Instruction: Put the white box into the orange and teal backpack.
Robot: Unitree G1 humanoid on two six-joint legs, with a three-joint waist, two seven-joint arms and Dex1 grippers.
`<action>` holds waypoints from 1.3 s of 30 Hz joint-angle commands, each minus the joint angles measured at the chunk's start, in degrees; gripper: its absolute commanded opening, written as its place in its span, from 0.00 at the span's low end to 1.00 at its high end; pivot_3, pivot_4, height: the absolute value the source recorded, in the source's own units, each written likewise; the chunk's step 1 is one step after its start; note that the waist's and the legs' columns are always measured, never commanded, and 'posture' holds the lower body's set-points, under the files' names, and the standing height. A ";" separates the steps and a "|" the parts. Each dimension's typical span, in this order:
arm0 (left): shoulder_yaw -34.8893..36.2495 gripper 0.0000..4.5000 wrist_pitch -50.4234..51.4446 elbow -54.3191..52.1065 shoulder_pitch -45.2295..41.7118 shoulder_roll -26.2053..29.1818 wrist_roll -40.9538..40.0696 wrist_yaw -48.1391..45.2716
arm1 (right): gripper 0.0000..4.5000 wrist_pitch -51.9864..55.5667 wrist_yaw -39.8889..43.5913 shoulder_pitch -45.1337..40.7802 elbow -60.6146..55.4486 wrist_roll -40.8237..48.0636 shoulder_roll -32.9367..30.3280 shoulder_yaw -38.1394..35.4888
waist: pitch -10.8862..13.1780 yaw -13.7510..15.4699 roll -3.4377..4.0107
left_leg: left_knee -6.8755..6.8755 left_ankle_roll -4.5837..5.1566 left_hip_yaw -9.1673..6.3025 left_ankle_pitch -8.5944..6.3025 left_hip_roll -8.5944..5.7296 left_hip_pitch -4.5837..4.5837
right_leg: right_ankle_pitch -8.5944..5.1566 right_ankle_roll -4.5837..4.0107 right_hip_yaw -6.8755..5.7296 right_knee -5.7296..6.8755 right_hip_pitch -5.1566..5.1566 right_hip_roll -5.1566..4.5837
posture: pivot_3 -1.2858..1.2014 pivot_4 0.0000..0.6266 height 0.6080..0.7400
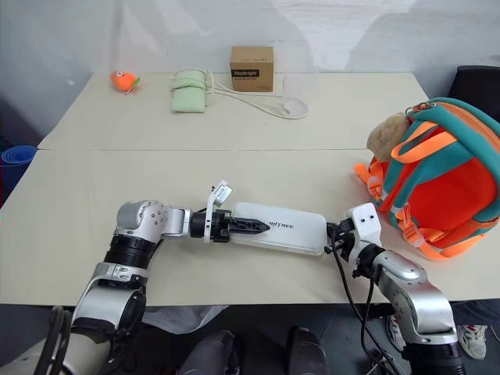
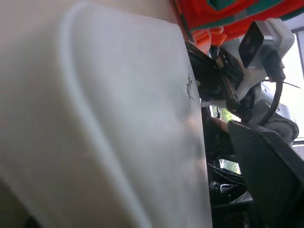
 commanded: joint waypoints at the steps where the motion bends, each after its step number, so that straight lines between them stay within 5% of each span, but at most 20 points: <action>1: 0.10 0.59 1.16 -2.98 0.66 1.59 -1.85 -1.64 | 0.00 -0.68 -0.13 1.60 -2.90 0.29 0.13 -1.31 | 0.00 -0.09 0.00 | -0.01 0.05 0.02 0.04 0.00 0.00 | 0.00 0.00 0.00 0.01 -0.02 0.00 | 0.52 0.24 1.00; 5: 1.07 0.35 3.18 -7.12 2.59 4.66 -4.73 -3.79 | 0.12 0.88 -1.49 7.03 -7.78 3.11 0.24 -8.06 | 0.00 0.00 0.00 | -0.10 0.03 0.02 0.03 0.09 -0.06 | -0.02 -0.04 0.01 0.05 -0.05 0.05 | 0.52 0.24 1.00; 7: 1.65 0.28 3.73 -8.24 3.15 5.40 -5.67 -3.89 | 0.26 2.03 -1.93 8.52 -9.55 4.76 0.41 -10.28 | 0.00 -0.04 0.00 | -0.13 0.01 0.01 0.01 0.10 -0.08 | -0.03 -0.05 0.05 0.02 -0.07 0.05 | 0.52 0.24 1.00; 10: 2.07 0.28 4.09 -8.92 3.49 5.78 -6.36 -3.68 | 0.48 2.91 -2.31 9.40 -10.75 5.57 0.33 -11.49 | 0.00 -0.08 0.00 | -0.11 -0.07 0.06 -0.05 0.08 -0.08 | -0.03 -0.05 0.04 -0.14 -0.09 0.03 | 0.52 0.24 1.00; 14: 10.81 0.28 8.08 -13.71 5.01 11.06 -11.80 -5.02 | 0.80 6.05 -4.43 18.33 -22.03 17.96 -0.62 -34.39 | 0.09 0.30 0.14 | -0.19 -0.27 -0.02 -0.12 0.10 -0.21 | -0.11 -0.18 0.17 0.00 -0.34 0.00 | 0.52 0.24 1.00; 17: 14.83 0.28 8.61 -15.01 5.00 11.82 -14.57 -5.06 | 1.00 8.10 -6.72 16.33 -21.54 20.95 -3.48 -38.07 | 0.17 -0.08 -0.03 | -0.16 -0.07 0.13 0.03 0.19 -0.39 | -0.12 -0.21 0.16 0.32 -0.62 0.11 | 0.52 0.24 1.00; 25: 18.72 0.28 6.14 -16.23 4.02 11.32 -16.63 -2.56 | 1.00 10.06 -9.79 5.84 -15.70 22.26 -6.05 -31.68 | 0.20 0.03 -0.10 | -0.16 -0.21 0.33 0.02 0.17 -0.24 | -0.03 -0.24 0.52 0.19 -0.65 0.06 | 0.52 0.24 1.00; 35: 17.17 0.28 4.16 -21.57 5.55 11.16 -16.93 -0.06 | 1.00 1.06 -10.42 -8.89 1.29 9.78 -5.69 -19.21 | 0.21 -0.03 -0.13 | -0.19 0.07 0.57 0.13 0.10 -0.34 | -0.02 -0.22 0.56 0.18 -0.82 0.07 | 0.52 0.24 1.00; 39: 18.16 0.28 1.98 -21.75 5.70 11.20 -16.99 0.39 | 0.80 -4.74 -9.74 -12.53 8.53 5.52 -4.72 -17.19 | 0.22 -0.09 -0.13 | -0.18 0.09 0.61 0.14 0.11 -0.36 | -0.01 -0.21 0.53 0.33 -0.82 0.10 | 0.52 0.24 1.00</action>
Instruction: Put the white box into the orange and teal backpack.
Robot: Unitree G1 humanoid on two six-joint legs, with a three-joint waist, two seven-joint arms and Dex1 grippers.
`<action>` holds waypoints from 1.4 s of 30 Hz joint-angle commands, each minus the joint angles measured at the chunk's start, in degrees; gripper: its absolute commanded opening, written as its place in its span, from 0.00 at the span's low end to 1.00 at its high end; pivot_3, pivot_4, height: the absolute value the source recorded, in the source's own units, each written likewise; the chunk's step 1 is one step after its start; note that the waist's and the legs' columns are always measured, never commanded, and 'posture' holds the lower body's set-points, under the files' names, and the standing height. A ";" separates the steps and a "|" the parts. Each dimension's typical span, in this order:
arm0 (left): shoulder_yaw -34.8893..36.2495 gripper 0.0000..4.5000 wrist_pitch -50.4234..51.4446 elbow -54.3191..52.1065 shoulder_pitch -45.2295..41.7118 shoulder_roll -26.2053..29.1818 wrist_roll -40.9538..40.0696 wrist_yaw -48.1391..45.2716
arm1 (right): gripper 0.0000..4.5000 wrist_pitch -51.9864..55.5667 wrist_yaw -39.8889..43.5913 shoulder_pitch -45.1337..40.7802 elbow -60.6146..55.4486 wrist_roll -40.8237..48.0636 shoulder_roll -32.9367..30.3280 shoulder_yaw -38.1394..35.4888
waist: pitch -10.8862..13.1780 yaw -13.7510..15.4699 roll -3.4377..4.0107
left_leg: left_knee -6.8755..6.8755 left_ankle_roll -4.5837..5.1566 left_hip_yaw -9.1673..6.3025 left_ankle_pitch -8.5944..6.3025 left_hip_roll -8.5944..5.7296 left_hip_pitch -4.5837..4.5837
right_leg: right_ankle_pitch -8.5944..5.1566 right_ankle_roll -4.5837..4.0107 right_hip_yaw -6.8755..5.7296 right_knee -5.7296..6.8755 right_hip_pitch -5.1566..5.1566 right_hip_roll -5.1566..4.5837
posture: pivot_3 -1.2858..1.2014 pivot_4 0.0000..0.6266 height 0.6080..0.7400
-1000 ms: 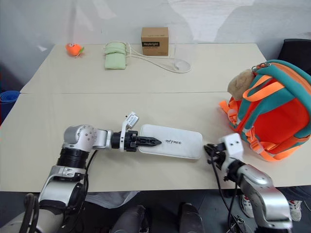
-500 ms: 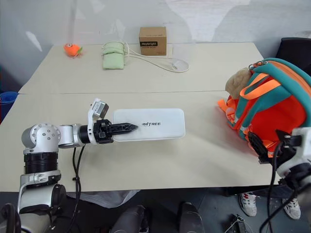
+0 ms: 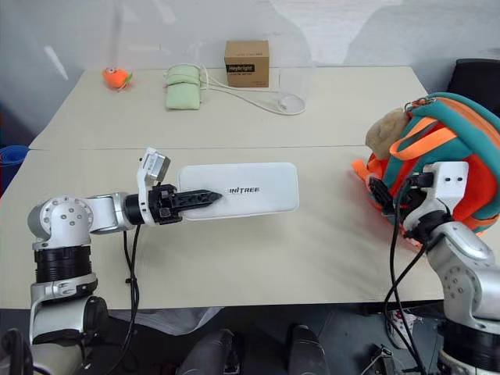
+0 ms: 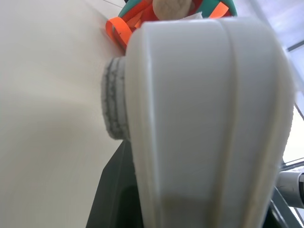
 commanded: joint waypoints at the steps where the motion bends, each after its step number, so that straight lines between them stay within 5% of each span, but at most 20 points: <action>1: 1.92 0.28 -2.85 -1.65 -0.34 0.36 -2.05 -0.28 | 0.71 -5.48 0.45 -2.44 3.88 -3.36 0.59 0.78 | 0.00 -0.07 0.00 | 0.01 0.02 0.04 0.01 -0.01 0.00 | 0.01 0.02 -0.02 0.05 -0.01 0.00 | 0.52 0.24 1.00; 11: 4.52 0.28 -10.37 4.49 -2.34 2.97 -1.65 -1.14 | 0.00 -5.86 11.68 -4.62 0.50 1.52 0.28 5.77 | 0.00 -1.28 0.00 | 0.03 0.00 0.06 0.04 0.01 0.04 | 0.02 0.04 -0.21 0.13 -0.01 -0.01 | 0.52 0.24 1.00; 18: 6.52 0.28 -15.47 8.70 -9.80 3.91 -1.26 -0.77 | 0.00 5.77 23.24 -6.66 -10.54 16.54 -5.68 7.70 | 0.11 -1.23 -0.11 | 0.02 -0.03 0.02 0.03 0.10 -0.02 | 0.02 0.04 -0.34 0.08 -0.04 0.05 | 0.52 0.24 1.00; 22: 7.55 0.28 -24.88 7.61 -12.45 1.95 -0.01 0.84 | 0.00 14.79 34.64 -3.41 -20.18 33.82 -15.55 4.26 | 0.17 -0.86 -0.09 | 0.01 0.00 -0.02 -0.02 0.10 -0.20 | 0.02 0.04 -0.45 -0.10 -0.12 0.01 | 0.52 0.24 1.00; 27: 3.87 0.28 -25.27 0.55 -9.18 1.19 -2.42 -2.00 | 0.00 19.34 40.35 2.87 -22.40 43.80 -24.04 -2.12 | 0.18 -0.32 -0.14 | 0.02 -0.01 -0.15 -0.13 0.19 -0.55 | 0.03 0.05 -0.74 -0.47 -0.20 0.14 | 0.52 0.24 1.00; 38: -3.91 0.28 -29.44 -4.29 -5.59 0.01 -1.54 -7.60 | 0.00 21.69 43.83 9.31 -18.36 45.20 -30.45 -7.81 | 0.24 0.51 -0.24 | 0.32 0.27 -0.11 -0.13 0.03 -0.53 | 0.17 0.20 -0.73 -0.50 -0.08 -0.11 | 0.52 0.24 1.00; 42: -13.36 0.28 -40.47 -1.27 -5.25 1.84 9.97 -12.13 | 0.00 20.27 43.72 8.80 -15.55 40.62 -30.64 -5.46 | 0.24 0.62 -0.24 | 0.35 0.27 -0.08 -0.11 0.00 -0.50 | 0.25 0.16 -0.72 -0.52 -0.08 -0.12 | 0.52 0.24 1.00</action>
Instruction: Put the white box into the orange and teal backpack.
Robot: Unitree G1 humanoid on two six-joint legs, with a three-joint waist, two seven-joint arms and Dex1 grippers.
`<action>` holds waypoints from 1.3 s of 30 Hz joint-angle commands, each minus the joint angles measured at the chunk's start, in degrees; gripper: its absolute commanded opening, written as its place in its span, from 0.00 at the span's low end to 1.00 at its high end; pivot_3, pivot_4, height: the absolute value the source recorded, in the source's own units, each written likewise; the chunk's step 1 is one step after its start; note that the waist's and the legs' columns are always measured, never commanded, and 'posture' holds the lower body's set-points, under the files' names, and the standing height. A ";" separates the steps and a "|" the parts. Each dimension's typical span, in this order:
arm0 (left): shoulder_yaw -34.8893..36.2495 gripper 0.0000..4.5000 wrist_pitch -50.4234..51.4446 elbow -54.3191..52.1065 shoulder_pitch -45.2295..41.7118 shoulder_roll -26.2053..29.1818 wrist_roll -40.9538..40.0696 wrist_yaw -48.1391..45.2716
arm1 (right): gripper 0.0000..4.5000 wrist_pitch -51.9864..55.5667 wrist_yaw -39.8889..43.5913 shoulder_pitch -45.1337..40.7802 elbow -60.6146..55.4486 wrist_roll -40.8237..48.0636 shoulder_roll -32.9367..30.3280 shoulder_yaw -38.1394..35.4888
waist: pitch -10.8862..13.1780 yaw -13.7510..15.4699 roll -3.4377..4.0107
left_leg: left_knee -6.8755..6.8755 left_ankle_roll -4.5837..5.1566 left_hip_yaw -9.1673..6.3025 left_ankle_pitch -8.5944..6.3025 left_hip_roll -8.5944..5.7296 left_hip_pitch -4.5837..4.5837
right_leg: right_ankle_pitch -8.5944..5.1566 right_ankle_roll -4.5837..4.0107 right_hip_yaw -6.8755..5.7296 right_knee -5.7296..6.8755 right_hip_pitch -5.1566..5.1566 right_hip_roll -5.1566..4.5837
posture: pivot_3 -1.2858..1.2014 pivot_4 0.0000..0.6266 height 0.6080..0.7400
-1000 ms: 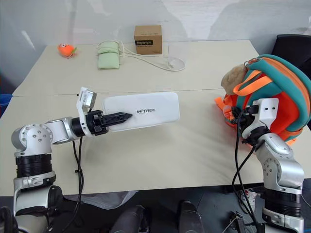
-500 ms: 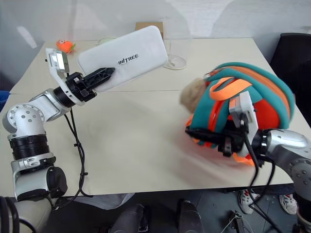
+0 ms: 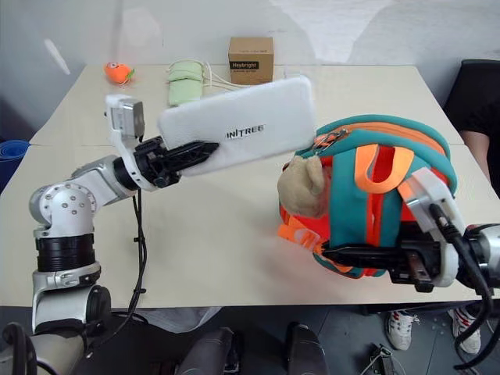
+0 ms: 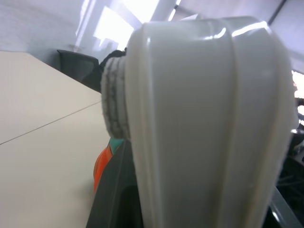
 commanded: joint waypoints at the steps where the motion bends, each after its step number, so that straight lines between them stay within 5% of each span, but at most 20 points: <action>1: -6.73 0.28 -10.02 2.78 -0.52 1.01 8.98 -4.26 | 0.00 -0.96 1.61 -0.40 1.09 -1.63 -0.85 -0.14 | 0.00 0.17 0.00 | 0.00 0.01 0.00 0.01 -0.03 0.00 | 0.00 0.00 0.00 -0.01 0.00 -0.02 | 0.52 0.24 1.00; 12: -14.46 0.28 -20.25 14.52 -12.00 3.54 16.62 -22.61 | 0.00 -3.76 7.24 -2.27 7.67 -11.04 -2.75 3.54 | 0.00 0.35 0.00 | 0.25 0.15 -0.02 -0.05 -0.02 -0.17 | 0.08 0.06 -0.04 0.05 -0.01 -0.03 | 0.52 0.24 1.00; 18: -21.32 0.28 -25.85 19.42 -19.66 -5.09 22.56 -25.84 | 0.00 -5.53 8.26 -7.61 8.61 -14.42 -1.30 8.95 | 0.01 0.66 0.01 | 0.69 0.37 -0.06 -0.19 -0.03 -0.45 | 0.16 0.20 -0.14 0.03 -0.02 0.02 | 0.52 0.24 1.00; 25: -28.00 0.28 -36.60 27.12 -22.09 -21.18 37.05 -9.25 | 0.00 -5.76 4.08 -11.36 6.83 -14.79 3.47 12.15 | 0.01 1.38 0.00 | 0.82 0.50 -0.04 -0.25 -0.09 -0.63 | 0.27 0.40 -0.13 -0.10 -0.07 0.00 | 0.52 0.24 1.00; 26: -28.23 0.43 -37.17 27.36 -21.71 -22.28 38.32 -7.49 | 0.00 -5.65 2.60 -11.20 6.10 -14.78 4.48 12.14 | 0.01 1.41 0.00 | 0.83 0.51 -0.05 -0.25 -0.09 -0.65 | 0.27 0.41 -0.13 -0.12 -0.07 -0.01 | 0.52 0.24 1.00; 27: -28.06 0.49 -37.29 26.95 -21.25 -22.59 38.99 -6.51 | 0.00 -5.55 1.46 -10.72 5.38 -14.81 5.23 11.95 | 0.01 1.44 0.00 | 0.83 0.51 -0.05 -0.25 -0.09 -0.66 | 0.28 0.43 -0.13 -0.15 -0.08 -0.03 | 0.52 0.24 1.00; 32: -20.63 0.81 -31.07 18.44 -17.33 -13.76 34.16 -8.35 | 0.00 -4.76 -1.09 -5.72 2.54 -13.32 6.56 8.13 | 0.01 0.18 0.05 | 0.83 0.42 0.02 -0.22 0.02 -0.60 | 0.29 0.42 -0.04 -0.01 -0.14 0.01 | 0.52 0.24 1.00; 36: -12.10 0.81 -13.82 5.15 -11.32 -2.34 18.41 -17.44 | 0.00 -4.87 -3.28 -2.41 0.70 -11.79 7.66 5.39 | 0.04 -1.33 0.11 | 0.78 0.24 0.07 -0.16 0.25 -0.43 | 0.31 0.29 0.04 0.10 -0.11 0.15 | 0.52 0.24 1.00; 39: -7.36 0.81 -2.78 -3.89 -8.70 -0.13 7.95 -15.38 | 0.00 -5.26 -5.65 -2.44 0.31 -11.07 8.56 4.77 | 0.06 -0.73 0.13 | 0.80 0.23 -0.01 -0.12 0.22 -0.36 | 0.33 0.25 0.04 0.15 -0.02 0.07 | 0.52 0.24 1.00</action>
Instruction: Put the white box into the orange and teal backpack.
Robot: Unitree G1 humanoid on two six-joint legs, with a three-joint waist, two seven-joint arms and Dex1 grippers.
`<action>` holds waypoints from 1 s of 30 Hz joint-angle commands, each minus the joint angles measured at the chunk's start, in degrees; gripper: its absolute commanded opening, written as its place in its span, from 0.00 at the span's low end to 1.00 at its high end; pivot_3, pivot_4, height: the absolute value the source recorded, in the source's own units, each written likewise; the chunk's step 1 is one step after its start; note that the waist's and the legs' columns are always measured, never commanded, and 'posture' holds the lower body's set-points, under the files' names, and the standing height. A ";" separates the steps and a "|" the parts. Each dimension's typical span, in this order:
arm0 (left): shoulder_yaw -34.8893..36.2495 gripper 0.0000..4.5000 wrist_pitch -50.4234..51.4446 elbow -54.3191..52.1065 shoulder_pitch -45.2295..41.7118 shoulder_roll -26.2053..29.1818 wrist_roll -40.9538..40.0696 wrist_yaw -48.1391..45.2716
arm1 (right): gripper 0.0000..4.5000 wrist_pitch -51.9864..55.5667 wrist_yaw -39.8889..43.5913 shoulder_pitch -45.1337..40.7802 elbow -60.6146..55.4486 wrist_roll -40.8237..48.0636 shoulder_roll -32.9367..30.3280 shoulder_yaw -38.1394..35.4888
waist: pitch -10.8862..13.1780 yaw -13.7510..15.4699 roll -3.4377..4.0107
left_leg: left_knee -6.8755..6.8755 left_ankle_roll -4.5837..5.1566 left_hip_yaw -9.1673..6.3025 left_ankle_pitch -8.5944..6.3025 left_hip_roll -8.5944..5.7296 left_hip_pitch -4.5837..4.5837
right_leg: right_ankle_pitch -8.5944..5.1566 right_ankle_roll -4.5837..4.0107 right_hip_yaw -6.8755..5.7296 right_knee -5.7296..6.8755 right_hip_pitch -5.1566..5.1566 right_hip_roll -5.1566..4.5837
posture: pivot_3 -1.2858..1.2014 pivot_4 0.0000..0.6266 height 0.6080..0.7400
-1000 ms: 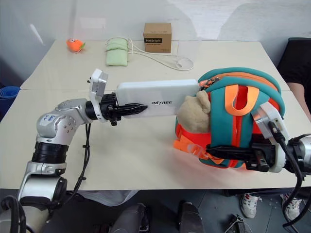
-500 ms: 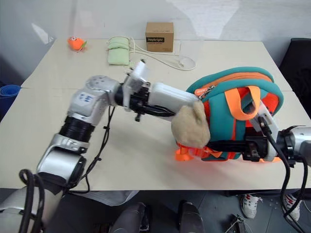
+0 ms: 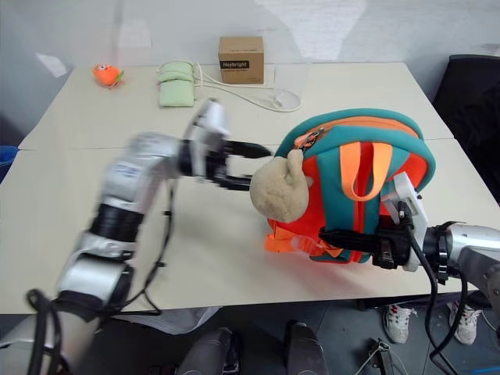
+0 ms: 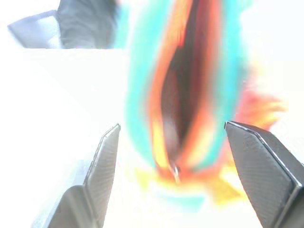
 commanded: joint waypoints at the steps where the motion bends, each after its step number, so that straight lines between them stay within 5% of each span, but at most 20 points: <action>1: 4.79 0.81 12.07 -13.83 1.47 -0.81 -13.08 3.35 | 0.00 -0.47 -2.69 -1.40 -2.16 2.61 0.76 -2.26 | 0.00 1.08 0.00 | 0.01 0.05 -0.13 0.00 -0.07 0.02 | 0.03 -0.02 0.10 -0.10 0.12 -0.09 | 0.52 0.24 1.00; 5: 2.45 0.81 13.00 -19.38 2.66 -3.80 -12.20 10.56 | 0.00 0.22 -3.64 -2.73 -2.16 4.95 0.52 -1.71 | 0.00 1.84 0.00 | 0.04 0.06 -0.45 -0.04 -0.39 0.01 | 0.15 0.07 0.24 -0.44 0.34 -0.40 | 0.52 0.24 1.00; 12: -6.52 0.81 3.35 -11.97 0.48 -9.56 -0.16 18.96 | 0.00 1.07 -6.70 -6.34 -2.91 11.96 1.66 -0.82 | 0.00 1.75 0.00 | 0.01 0.11 -0.23 0.04 -0.29 0.02 | 0.19 0.06 0.12 -0.38 0.24 -0.09 | 0.52 0.24 1.00; 17: -6.06 0.81 1.11 -9.22 0.22 -12.42 0.22 20.11 | 0.00 1.23 -8.52 -5.16 -4.44 14.79 1.57 -1.44 | 0.00 1.62 -0.01 | 0.01 0.18 -0.09 0.03 -0.27 -0.01 | 0.19 0.06 0.09 -0.22 0.17 -0.09 | 0.52 0.24 1.00; 30: -0.26 0.09 4.70 -8.11 0.43 -4.36 -5.26 13.13 | 0.00 -1.64 -9.77 1.72 -3.15 10.80 1.62 -4.51 | 0.00 1.25 0.00 | 0.01 0.24 -0.07 0.02 -0.26 -0.01 | 0.19 0.06 0.11 -0.20 0.16 -0.12 | 0.52 0.24 1.00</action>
